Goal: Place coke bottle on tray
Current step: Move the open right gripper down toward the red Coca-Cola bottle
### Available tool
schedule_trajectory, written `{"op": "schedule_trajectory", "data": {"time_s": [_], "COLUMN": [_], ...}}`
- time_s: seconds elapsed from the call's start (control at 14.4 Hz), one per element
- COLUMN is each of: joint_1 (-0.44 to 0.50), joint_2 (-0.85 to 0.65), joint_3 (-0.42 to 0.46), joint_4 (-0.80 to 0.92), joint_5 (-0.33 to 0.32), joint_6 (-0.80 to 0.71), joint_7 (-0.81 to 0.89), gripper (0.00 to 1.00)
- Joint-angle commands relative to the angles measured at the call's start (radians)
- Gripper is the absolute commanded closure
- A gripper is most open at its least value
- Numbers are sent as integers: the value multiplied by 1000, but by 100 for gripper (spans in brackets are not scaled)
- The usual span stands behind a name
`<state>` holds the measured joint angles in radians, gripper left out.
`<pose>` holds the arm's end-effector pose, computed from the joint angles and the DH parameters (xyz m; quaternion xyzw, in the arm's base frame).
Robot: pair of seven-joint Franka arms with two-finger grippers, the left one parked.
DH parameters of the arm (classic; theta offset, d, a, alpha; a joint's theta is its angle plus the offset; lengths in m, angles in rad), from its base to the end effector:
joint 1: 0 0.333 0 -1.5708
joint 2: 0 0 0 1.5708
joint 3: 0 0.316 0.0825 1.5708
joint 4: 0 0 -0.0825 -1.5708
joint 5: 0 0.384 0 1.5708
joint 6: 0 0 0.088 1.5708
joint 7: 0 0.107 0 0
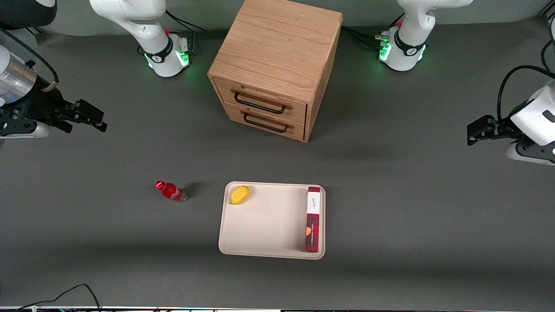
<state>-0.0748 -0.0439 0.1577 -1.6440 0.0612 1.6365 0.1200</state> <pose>0.5443 0.0533 0.6196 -0.9993 0.0200 -0.0151 0.0288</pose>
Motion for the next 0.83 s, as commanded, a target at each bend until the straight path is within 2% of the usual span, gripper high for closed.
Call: {"op": "schedule_trajectory", "data": {"time_s": [0.0, 0.42, 0.76], "joint_1": [-8, -5, 30], "joint_2": [4, 15, 114], "joint_3": [2, 3, 13], "joint_4": [23, 27, 24], "joint_5": [23, 23, -10], "joint_6": [-35, -24, -23], "joint_7": [-46, -50, -46], "gripper": [0, 0, 0]}}
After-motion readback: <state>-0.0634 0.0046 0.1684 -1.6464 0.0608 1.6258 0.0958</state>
